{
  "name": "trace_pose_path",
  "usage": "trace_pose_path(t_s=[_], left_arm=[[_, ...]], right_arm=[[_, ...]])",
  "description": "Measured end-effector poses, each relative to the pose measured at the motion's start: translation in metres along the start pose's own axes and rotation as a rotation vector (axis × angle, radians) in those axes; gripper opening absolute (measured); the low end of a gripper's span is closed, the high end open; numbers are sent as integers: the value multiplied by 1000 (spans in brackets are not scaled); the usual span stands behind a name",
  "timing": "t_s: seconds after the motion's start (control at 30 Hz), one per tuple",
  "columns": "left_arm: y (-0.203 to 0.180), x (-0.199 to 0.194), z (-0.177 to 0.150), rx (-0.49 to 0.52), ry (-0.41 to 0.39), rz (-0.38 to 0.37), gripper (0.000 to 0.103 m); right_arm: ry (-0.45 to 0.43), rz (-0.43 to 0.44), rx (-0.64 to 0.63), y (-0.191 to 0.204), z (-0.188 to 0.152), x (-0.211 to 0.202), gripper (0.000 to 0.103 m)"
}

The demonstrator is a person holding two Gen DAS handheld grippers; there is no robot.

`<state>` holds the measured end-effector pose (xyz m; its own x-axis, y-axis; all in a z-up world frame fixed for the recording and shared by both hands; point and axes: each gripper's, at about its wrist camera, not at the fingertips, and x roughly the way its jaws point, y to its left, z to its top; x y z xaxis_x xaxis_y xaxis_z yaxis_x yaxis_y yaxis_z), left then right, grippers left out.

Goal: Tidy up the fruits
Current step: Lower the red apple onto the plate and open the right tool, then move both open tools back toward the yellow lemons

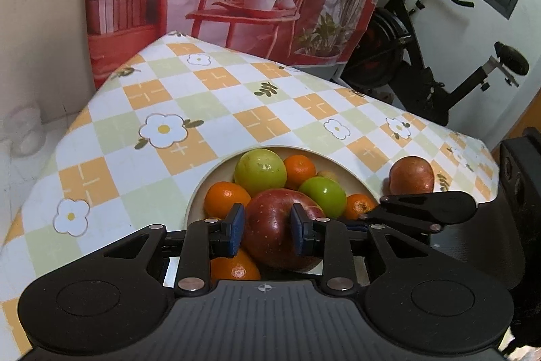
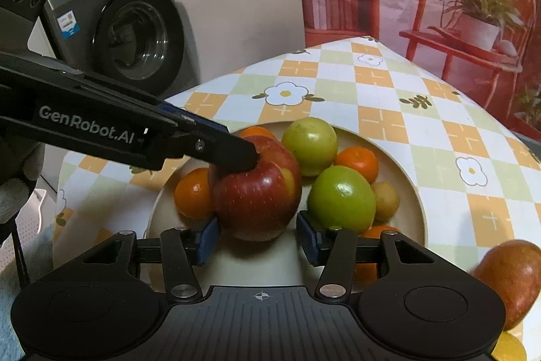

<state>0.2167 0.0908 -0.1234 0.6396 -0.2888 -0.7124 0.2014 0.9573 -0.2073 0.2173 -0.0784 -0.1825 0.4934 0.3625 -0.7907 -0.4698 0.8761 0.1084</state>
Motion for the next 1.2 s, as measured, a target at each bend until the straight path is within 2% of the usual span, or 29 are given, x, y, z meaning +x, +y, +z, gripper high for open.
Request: trace_pose_path(t_s=[0.2, 0.3, 0.5, 0.73, 1.03, 1.2], left_arm=[[-7, 0, 0, 38, -13, 41, 34], [-7, -1, -1, 23, -12, 37, 35], [-14, -5, -6, 45, -28, 65, 35], [-29, -17, -3, 50, -90, 98, 35], [-71, -23, 0, 62, -167, 54, 35], [-98, -13, -3, 69, -165, 12, 35]], right_arm=[[-15, -12, 20, -3, -10, -12, 45], [-34, -25, 38, -5, -18, -23, 45], [-123, -75, 107, -13, -49, -58, 45], [-245, -189, 170, -30, -92, -105, 46], [-353, -331, 175, -49, -132, -152, 46], [-375, -388, 203, -64, -149, -168, 46]])
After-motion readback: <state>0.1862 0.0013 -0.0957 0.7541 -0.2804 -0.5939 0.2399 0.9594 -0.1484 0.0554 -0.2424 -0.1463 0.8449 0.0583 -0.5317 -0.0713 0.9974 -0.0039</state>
